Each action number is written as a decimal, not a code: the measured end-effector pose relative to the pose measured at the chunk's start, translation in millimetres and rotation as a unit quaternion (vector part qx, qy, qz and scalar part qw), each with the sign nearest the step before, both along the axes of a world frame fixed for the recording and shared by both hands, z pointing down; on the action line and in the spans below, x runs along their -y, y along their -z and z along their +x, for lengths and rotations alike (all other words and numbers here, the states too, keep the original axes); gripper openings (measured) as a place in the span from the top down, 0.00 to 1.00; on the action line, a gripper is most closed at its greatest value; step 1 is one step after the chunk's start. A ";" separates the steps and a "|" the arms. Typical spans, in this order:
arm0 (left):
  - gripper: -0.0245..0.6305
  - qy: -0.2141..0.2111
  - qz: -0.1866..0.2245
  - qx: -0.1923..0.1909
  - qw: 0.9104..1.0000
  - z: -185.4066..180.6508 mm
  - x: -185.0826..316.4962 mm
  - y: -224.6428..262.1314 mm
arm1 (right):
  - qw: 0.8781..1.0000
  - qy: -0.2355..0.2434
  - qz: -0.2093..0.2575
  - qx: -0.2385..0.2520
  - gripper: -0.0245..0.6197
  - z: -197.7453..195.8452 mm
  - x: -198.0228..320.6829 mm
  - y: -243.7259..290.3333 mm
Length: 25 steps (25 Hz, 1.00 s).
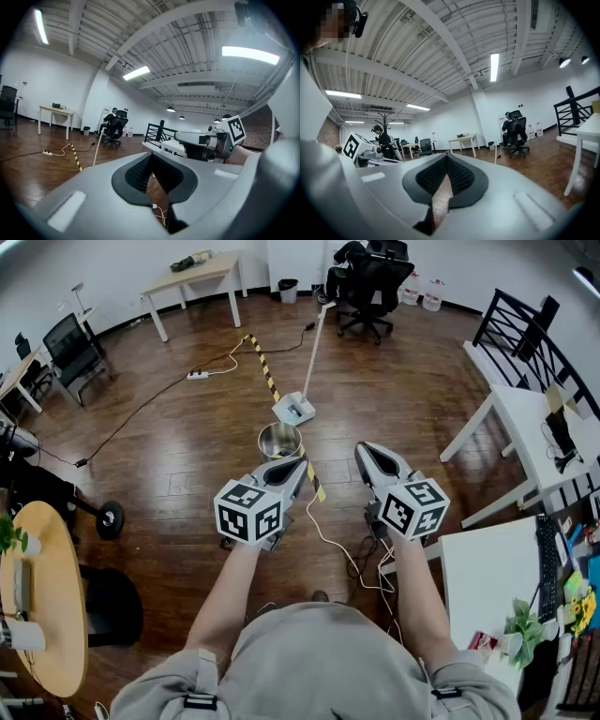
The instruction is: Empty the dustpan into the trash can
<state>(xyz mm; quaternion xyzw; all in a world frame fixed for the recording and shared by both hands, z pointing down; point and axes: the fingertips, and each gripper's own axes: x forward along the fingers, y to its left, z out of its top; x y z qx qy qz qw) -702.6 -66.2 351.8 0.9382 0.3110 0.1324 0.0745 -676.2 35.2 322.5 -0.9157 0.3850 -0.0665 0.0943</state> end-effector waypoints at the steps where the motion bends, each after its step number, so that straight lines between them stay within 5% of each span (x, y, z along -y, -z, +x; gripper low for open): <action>1: 0.96 -0.003 0.001 0.001 1.000 7.6 -6.2 0.6 | 1.000 -0.001 -0.001 0.000 0.96 8.8 -5.7 0.6; 12: 0.96 -0.017 0.011 -0.002 1.000 128.1 -36.2 1.0 | 1.000 -0.018 0.002 -0.010 0.96 127.1 -40.3 6.1; 25: 0.96 -0.074 -0.007 0.021 0.997 373.3 -37.5 -8.4 | 0.997 -0.070 -0.014 0.003 0.96 358.9 -39.7 10.3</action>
